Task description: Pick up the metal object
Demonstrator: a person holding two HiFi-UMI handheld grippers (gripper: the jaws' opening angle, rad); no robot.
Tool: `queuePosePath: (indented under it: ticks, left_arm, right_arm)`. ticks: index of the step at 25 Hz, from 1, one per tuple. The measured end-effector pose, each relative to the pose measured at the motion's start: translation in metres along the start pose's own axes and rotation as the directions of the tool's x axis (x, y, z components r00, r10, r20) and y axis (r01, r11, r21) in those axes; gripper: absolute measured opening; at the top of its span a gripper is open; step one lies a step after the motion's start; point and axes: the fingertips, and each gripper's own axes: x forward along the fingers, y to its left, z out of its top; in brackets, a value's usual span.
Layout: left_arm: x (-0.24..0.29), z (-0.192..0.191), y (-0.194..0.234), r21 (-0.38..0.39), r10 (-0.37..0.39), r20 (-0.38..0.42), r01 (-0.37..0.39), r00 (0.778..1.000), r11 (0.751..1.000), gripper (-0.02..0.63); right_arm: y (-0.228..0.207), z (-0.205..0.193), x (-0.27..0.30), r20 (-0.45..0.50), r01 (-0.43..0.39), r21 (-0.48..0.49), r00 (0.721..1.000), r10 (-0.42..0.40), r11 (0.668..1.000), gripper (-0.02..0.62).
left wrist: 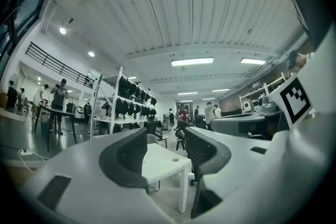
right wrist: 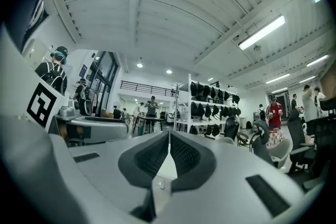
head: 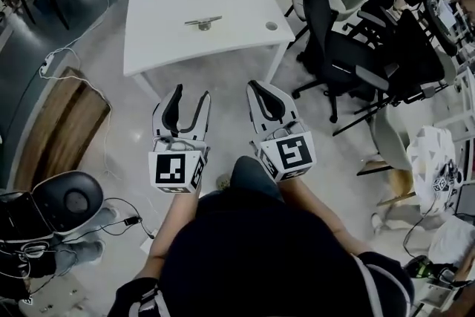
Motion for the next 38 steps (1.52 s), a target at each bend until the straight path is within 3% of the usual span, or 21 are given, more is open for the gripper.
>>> queuePosePath:
  ticks: [10, 23, 32, 38]
  left_arm:
    - [0.074, -0.016, 0.036, -0.002, -0.013, -0.012, 0.013, 1.0, 1.0, 0.204]
    - [0.253, -0.04, 0.124, -0.004, 0.042, -0.053, -0.042, 0.998, 0.999, 0.204]
    - [0.348, -0.085, 0.18, 0.027, 0.092, -0.112, -0.089, 0.989, 0.996, 0.204]
    - [0.383, -0.127, 0.198, 0.064, 0.07, -0.206, -0.058, 0.976, 0.996, 0.204]
  right_arm:
    - [-0.041, -0.01, 0.082, 0.026, -0.01, 0.003, 1.0, 0.01, 1.0, 0.028]
    - [-0.138, -0.025, 0.27, 0.024, -0.096, -0.021, 0.995, 0.096, 0.995, 0.028]
    - [-0.181, -0.071, 0.385, -0.059, -0.2, 0.002, 0.978, 0.2, 0.98, 0.028]
    - [-0.193, -0.109, 0.42, -0.133, -0.234, 0.04, 0.962, 0.237, 0.972, 0.028]
